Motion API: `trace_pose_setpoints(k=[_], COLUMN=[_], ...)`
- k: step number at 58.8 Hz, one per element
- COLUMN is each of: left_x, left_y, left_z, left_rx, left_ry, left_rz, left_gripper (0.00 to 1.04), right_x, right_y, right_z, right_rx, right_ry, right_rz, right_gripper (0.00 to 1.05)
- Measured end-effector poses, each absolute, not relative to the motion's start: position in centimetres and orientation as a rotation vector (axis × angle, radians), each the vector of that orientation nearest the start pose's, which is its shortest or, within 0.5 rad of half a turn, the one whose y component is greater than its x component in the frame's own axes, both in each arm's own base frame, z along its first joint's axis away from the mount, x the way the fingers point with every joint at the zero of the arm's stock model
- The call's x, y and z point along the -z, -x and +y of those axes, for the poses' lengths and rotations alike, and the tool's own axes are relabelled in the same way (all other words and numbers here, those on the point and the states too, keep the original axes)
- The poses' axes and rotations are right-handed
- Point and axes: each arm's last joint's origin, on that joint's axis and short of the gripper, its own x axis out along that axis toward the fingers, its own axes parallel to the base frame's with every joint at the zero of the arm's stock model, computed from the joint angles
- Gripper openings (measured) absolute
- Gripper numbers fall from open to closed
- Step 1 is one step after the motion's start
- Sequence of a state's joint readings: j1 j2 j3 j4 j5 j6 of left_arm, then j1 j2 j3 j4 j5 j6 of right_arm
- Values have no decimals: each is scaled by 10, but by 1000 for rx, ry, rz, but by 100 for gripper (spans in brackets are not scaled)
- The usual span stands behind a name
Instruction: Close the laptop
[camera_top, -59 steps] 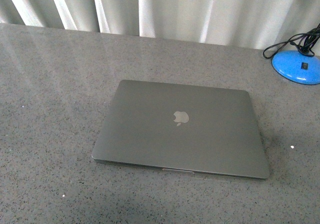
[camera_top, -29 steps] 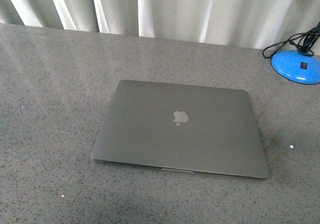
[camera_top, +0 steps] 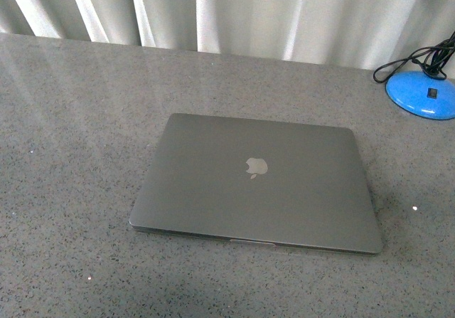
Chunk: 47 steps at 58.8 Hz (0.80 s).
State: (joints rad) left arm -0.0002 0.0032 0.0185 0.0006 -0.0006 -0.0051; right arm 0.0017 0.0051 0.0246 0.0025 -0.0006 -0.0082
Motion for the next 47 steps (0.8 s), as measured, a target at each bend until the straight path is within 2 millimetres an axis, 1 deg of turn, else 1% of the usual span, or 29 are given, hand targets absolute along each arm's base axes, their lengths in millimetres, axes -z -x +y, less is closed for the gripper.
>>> trace_pose_setpoints(k=[47], left_x=[-170], left_y=[-97], left_z=[0], left_rx=[0], left_ry=[5], left_rz=[-16], left_gripper=[98], right_x=[-172], right_y=[-96], right_z=[0], right_rx=[-2], right_ry=[6], right_rz=[-22], right_gripper=[95])
